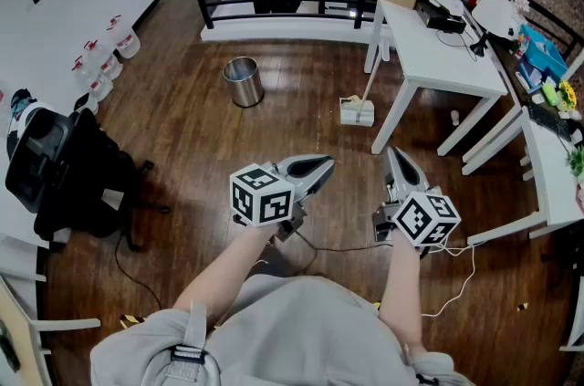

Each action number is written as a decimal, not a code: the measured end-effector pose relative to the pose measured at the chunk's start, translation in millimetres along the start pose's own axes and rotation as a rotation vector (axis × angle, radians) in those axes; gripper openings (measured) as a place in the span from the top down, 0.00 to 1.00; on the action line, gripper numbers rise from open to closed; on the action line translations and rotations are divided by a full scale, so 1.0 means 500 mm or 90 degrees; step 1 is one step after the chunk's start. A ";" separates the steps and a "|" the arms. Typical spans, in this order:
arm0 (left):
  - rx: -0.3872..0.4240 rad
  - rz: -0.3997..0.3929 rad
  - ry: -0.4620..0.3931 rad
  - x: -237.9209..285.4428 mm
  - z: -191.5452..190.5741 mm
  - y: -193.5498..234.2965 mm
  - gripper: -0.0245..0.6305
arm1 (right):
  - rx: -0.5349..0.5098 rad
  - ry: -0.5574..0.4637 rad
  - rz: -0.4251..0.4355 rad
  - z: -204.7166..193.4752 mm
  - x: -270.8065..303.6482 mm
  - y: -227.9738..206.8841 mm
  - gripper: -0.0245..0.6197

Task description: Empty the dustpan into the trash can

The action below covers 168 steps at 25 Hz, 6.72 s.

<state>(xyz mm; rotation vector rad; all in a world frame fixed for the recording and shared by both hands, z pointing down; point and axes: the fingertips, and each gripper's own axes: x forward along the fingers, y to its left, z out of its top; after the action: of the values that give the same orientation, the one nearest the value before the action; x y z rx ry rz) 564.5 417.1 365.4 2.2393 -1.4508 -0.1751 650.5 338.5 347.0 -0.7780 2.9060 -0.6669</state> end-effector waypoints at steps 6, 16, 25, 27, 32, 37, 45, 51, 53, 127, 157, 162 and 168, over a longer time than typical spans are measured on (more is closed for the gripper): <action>-0.006 -0.017 0.004 0.033 0.058 0.146 0.96 | 0.004 0.013 -0.012 -0.012 0.162 -0.022 0.96; -0.015 -0.086 0.003 0.074 0.214 0.449 0.96 | -0.069 0.064 -0.071 0.004 0.496 -0.042 0.96; -0.027 -0.118 0.030 0.154 0.288 0.640 0.96 | -0.085 0.092 -0.137 0.018 0.667 -0.131 0.96; -0.028 -0.121 0.034 0.200 0.303 0.669 0.96 | -0.081 0.097 -0.149 0.023 0.695 -0.176 0.96; -0.037 -0.116 0.058 0.320 0.315 0.738 0.96 | -0.071 0.101 -0.158 0.034 0.776 -0.299 0.96; -0.049 -0.099 0.074 0.433 0.357 0.809 0.96 | -0.050 0.076 -0.139 0.082 0.880 -0.394 0.96; -0.053 -0.101 0.092 0.564 0.408 0.927 0.96 | -0.049 0.119 -0.146 0.073 1.014 -0.505 0.96; -0.066 -0.167 0.146 0.653 0.408 1.020 0.96 | -0.022 0.135 -0.254 0.039 1.068 -0.599 0.96; -0.068 -0.205 0.168 0.675 0.410 1.038 0.96 | -0.010 0.137 -0.314 0.030 1.069 -0.626 0.96; -0.081 0.226 0.073 0.222 0.537 1.613 0.96 | -0.197 -0.039 -0.053 0.366 1.794 -0.294 0.66; -0.153 0.324 -0.076 -0.098 0.647 1.886 0.96 | -0.418 0.008 0.182 0.110 2.235 0.277 0.66; -0.147 0.360 -0.115 -0.200 0.672 1.881 0.96 | -0.464 0.014 0.255 0.057 2.242 0.407 0.67; -0.163 0.366 -0.137 -0.323 0.639 1.847 0.96 | -0.512 0.033 0.292 -0.036 2.217 0.528 0.67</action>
<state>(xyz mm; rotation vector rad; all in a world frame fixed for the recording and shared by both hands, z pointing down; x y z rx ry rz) -384.0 151.8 470.6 1.5670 -1.9944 -0.3936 -439.9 9.0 309.6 -0.0771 3.1858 0.5576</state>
